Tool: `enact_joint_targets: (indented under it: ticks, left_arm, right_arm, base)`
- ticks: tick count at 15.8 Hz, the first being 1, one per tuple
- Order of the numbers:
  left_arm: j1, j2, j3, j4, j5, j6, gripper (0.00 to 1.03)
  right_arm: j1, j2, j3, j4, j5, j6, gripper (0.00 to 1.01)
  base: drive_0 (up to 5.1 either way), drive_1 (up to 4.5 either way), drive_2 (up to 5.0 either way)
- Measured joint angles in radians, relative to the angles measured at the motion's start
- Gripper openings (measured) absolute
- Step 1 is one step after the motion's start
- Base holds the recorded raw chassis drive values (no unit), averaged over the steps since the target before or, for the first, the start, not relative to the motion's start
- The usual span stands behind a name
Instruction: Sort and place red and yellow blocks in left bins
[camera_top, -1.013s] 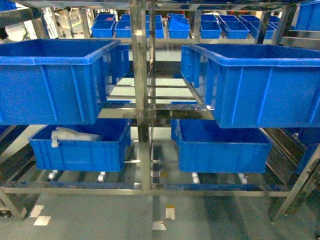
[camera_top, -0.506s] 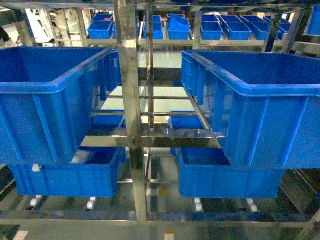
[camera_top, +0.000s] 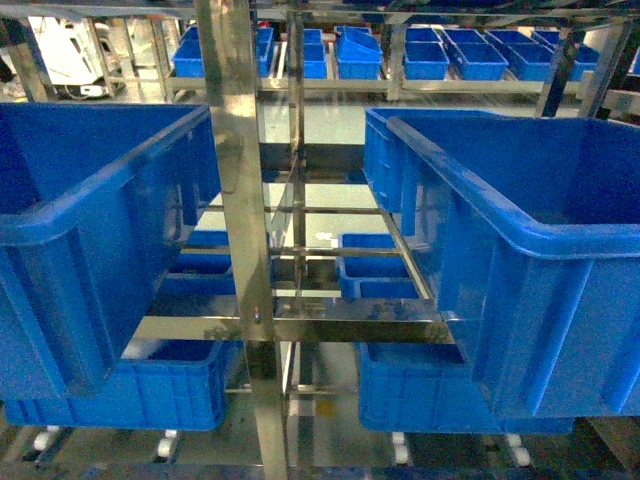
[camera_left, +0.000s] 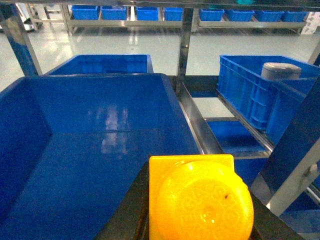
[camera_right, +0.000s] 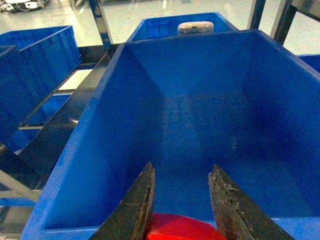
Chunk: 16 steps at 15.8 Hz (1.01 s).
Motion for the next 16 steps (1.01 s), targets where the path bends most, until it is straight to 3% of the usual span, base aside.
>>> enact_joint_targets:
  ticks: [16]
  left_arm:
    - [0.002,-0.008,0.0,-0.004,0.0,0.0,0.27]
  right_arm:
    - [0.0,-0.006,0.0,-0.005,0.0,0.0,0.27]
  base:
    - [0.0,0.0,0.0]
